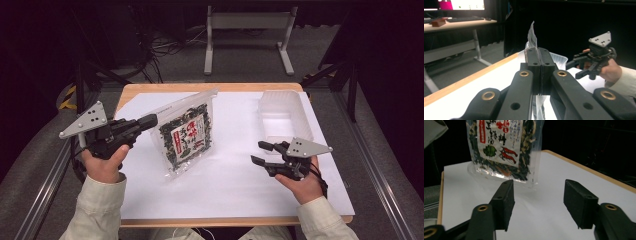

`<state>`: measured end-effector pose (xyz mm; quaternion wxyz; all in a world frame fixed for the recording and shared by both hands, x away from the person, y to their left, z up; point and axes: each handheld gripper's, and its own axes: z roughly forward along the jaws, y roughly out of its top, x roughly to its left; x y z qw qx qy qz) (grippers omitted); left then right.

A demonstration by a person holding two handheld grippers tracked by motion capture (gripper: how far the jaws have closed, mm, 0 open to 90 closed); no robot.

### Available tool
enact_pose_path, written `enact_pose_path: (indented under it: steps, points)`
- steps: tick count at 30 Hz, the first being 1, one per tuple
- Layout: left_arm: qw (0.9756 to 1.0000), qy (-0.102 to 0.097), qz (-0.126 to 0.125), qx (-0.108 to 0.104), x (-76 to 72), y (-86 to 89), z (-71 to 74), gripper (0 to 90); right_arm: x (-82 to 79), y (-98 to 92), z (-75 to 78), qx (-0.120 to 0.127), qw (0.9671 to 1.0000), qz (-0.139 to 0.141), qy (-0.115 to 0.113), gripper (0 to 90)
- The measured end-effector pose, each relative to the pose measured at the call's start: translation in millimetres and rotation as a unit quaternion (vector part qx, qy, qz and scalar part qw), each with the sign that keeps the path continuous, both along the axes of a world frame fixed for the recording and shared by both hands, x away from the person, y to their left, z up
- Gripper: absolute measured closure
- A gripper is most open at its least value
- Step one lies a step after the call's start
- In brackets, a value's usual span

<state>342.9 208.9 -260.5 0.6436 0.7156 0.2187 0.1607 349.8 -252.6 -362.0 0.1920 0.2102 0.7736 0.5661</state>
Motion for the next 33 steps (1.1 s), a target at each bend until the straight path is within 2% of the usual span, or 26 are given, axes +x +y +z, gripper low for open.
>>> enact_pose_path:
  steps: [5, 10, 13, 20, 24, 30, 33]
  points:
    - [1.0000, -0.008, -0.003, -0.004, -2.1, -1.5, 4.4, 89.9, 15.7, 14.6, 18.7, 0.017, 0.9997, 0.018, -0.008, 36.5]
    - [0.9999, -0.006, -0.007, -0.007, 0.1, -2.5, 4.6, 89.9, 30.1, 29.8, 32.9, 0.016, 0.9993, 0.028, -0.017, 34.9]
    - [0.9999, -0.006, -0.008, -0.008, -0.1, -3.3, 4.9, 89.8, 41.8, 39.7, 40.1, 0.030, 0.9988, 0.037, -0.012, 31.8]
    - [0.9997, -0.013, -0.014, -0.013, -1.6, -5.8, 6.7, 89.9, 63.2, 61.3, 45.9, 0.035, 0.9972, 0.066, 0.008, 24.4]
    - [0.9993, -0.016, -0.025, -0.020, -1.6, -9.7, 8.0, 89.9, 74.9, 71.2, 45.6, 0.037, 0.9959, 0.079, 0.024, 21.2]
    - [0.9989, -0.022, -0.036, -0.019, -3.7, -13.8, 7.5, 89.9, 82.9, 83.8, 48.6, 0.038, 0.9936, 0.103, 0.027, 18.8]
    - [0.9985, -0.029, -0.041, -0.021, -6.1, -15.3, 6.5, 89.9, 88.7, 90.8, 47.7, 0.038, 0.9908, 0.125, 0.036, 16.4]
